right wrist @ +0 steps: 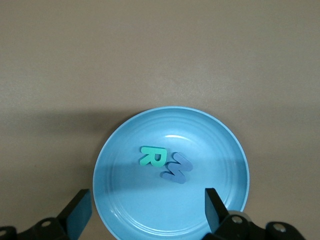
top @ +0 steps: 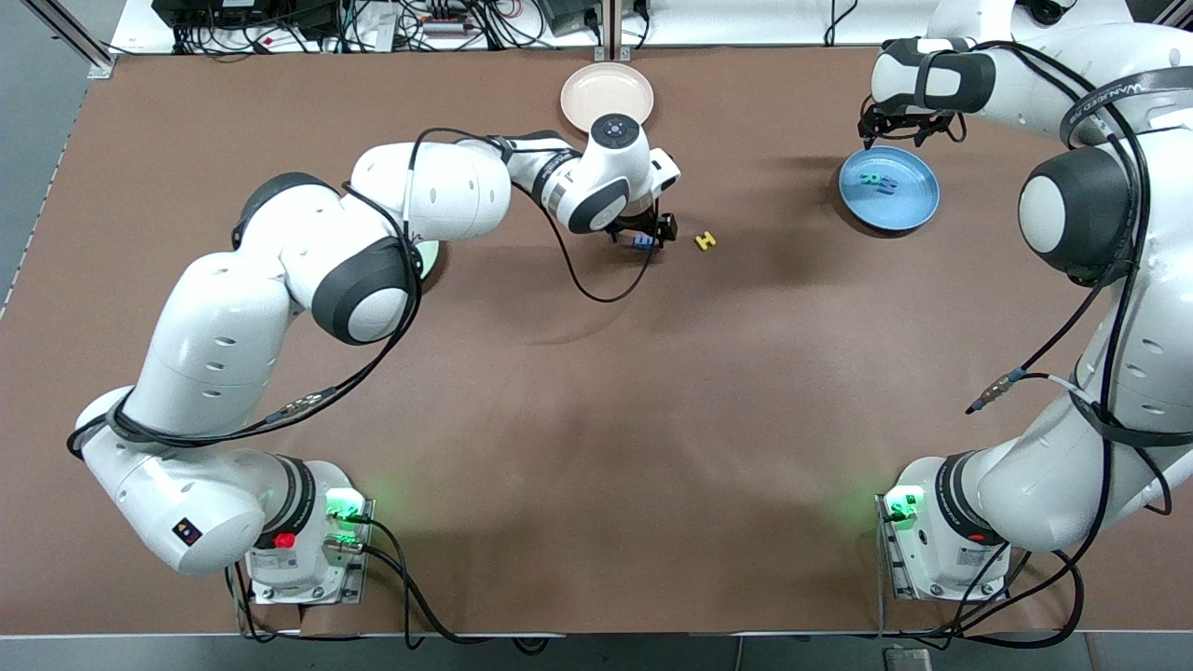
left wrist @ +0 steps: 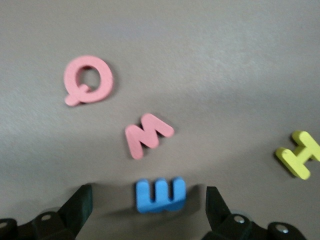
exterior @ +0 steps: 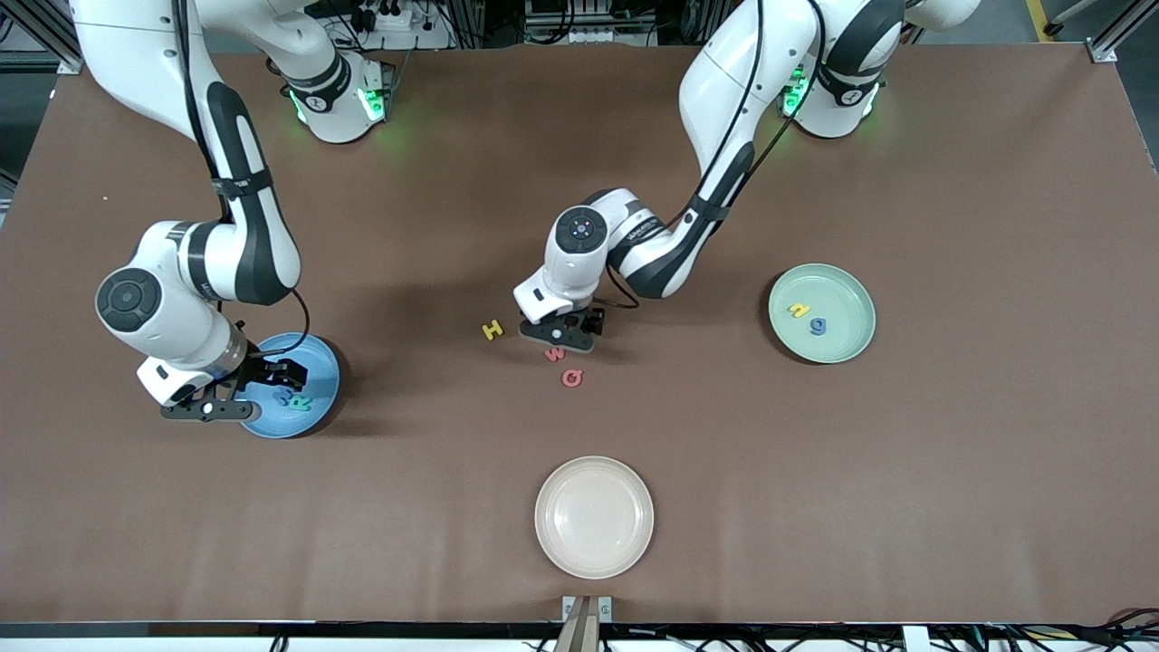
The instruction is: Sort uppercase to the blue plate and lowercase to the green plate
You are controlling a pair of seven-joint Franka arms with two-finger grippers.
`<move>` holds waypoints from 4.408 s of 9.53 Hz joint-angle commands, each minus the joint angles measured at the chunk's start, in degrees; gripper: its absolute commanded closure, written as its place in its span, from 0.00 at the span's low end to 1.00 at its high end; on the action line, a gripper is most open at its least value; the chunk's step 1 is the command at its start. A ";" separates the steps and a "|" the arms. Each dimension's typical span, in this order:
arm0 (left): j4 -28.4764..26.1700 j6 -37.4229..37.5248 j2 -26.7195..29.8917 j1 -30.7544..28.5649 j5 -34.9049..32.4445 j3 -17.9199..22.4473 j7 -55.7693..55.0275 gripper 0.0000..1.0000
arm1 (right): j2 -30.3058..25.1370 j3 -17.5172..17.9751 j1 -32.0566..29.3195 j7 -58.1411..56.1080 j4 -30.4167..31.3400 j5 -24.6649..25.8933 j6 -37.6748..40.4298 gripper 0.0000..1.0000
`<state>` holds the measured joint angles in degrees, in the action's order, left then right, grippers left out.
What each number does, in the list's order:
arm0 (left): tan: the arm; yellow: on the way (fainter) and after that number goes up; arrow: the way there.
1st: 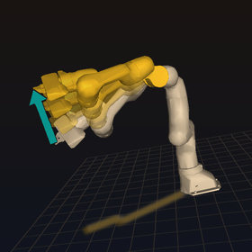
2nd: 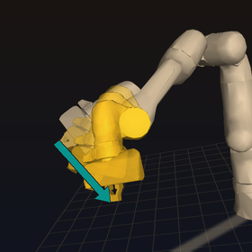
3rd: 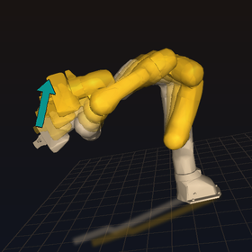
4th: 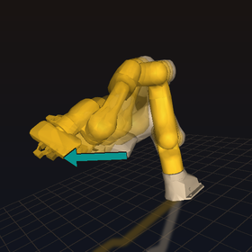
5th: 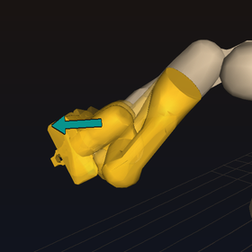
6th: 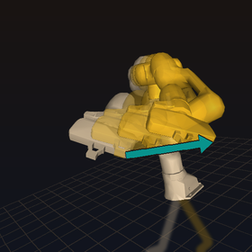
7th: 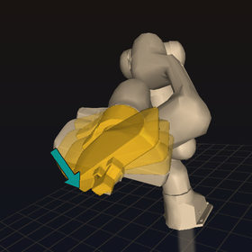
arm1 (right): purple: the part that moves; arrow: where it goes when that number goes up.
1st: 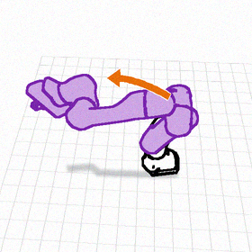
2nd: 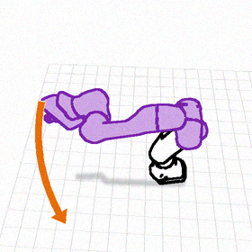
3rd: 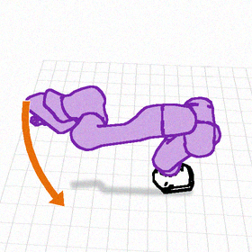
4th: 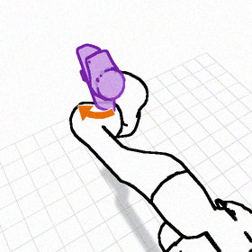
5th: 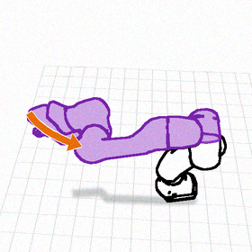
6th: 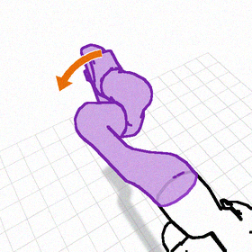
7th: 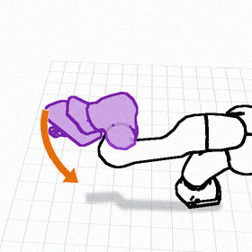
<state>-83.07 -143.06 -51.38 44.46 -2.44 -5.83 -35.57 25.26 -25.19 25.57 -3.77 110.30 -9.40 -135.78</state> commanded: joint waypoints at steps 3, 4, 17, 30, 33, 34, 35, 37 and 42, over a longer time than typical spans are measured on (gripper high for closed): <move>1.68 0.07 -2.06 0.36 -0.99 0.91 1.55 0.00 | -1.53 0.76 -0.96 -0.01 0.09 -1.76 0.70 0.00; 1.68 0.15 -2.06 0.80 -0.99 0.91 1.55 0.02 | -1.61 0.76 -0.96 -0.01 0.09 -1.68 0.61 0.00; 2.82 0.15 -2.15 1.16 -0.55 0.38 1.64 0.56 | -1.53 0.76 -0.96 -0.01 0.09 -1.77 0.43 0.00; 2.56 17.19 4.44 -1.83 -0.55 -0.06 6.37 0.65 | -1.35 1.46 2.36 0.34 -3.95 -4.40 0.87 0.00; 0.81 26.84 9.35 -4.72 -0.46 0.11 14.80 0.65 | 3.63 1.38 8.86 10.23 -11.38 -5.90 4.36 0.00; -1.90 28.00 11.63 -5.78 -0.46 0.38 18.22 0.65 | 6.01 1.38 9.75 13.32 -16.21 -5.98 7.95 0.00; -5.32 27.93 13.91 -7.44 -0.55 0.47 20.43 0.65 | 8.38 1.38 10.80 16.13 -19.74 -5.98 9.64 0.00; -11.56 26.27 17.35 -10.25 -1.16 0.73 23.78 0.65 | 12.25 2.42 13.87 26.91 -23.09 -6.16 9.40 0.00; -31.96 8.43 26.40 -18.25 -1.25 0.91 36.51 0.64 | 26.49 5.67 20.91 50.33 -39.08 -5.90 8.52 0.00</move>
<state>-108.80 -132.53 -30.39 27.94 -2.92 -4.64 -1.67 47.34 -20.16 46.73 43.60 77.58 -14.53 -127.79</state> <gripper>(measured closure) 0.590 0.000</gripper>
